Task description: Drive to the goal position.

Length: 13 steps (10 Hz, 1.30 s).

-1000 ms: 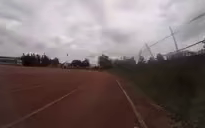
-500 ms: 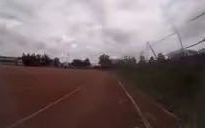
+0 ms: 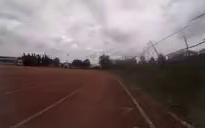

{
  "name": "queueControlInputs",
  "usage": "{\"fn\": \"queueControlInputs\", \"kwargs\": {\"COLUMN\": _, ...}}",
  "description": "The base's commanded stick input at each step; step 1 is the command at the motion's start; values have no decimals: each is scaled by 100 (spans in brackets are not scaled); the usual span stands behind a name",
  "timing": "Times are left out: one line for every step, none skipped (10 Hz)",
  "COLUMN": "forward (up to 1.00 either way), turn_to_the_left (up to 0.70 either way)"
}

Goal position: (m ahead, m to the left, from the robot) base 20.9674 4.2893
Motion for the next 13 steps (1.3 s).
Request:
{"fn": "queueControlInputs", "kwargs": {"forward": 70, "turn_to_the_left": 0}}
{"fn": "queueControlInputs", "kwargs": {"forward": 70, "turn_to_the_left": 0}}
{"fn": "queueControlInputs", "kwargs": {"forward": 70, "turn_to_the_left": 0}}
{"fn": "queueControlInputs", "kwargs": {"forward": 70, "turn_to_the_left": 0}}
{"fn": "queueControlInputs", "kwargs": {"forward": 70, "turn_to_the_left": 0}}
{"fn": "queueControlInputs", "kwargs": {"forward": 70, "turn_to_the_left": 0}}
{"fn": "queueControlInputs", "kwargs": {"forward": 70, "turn_to_the_left": 0}}
{"fn": "queueControlInputs", "kwargs": {"forward": 70, "turn_to_the_left": 0}}
{"fn": "queueControlInputs", "kwargs": {"forward": 70, "turn_to_the_left": 0}}
{"fn": "queueControlInputs", "kwargs": {"forward": 70, "turn_to_the_left": 0}}
{"fn": "queueControlInputs", "kwargs": {"forward": 70, "turn_to_the_left": 0}}
{"fn": "queueControlInputs", "kwargs": {"forward": 70, "turn_to_the_left": 0}}
{"fn": "queueControlInputs", "kwargs": {"forward": 70, "turn_to_the_left": 0}}
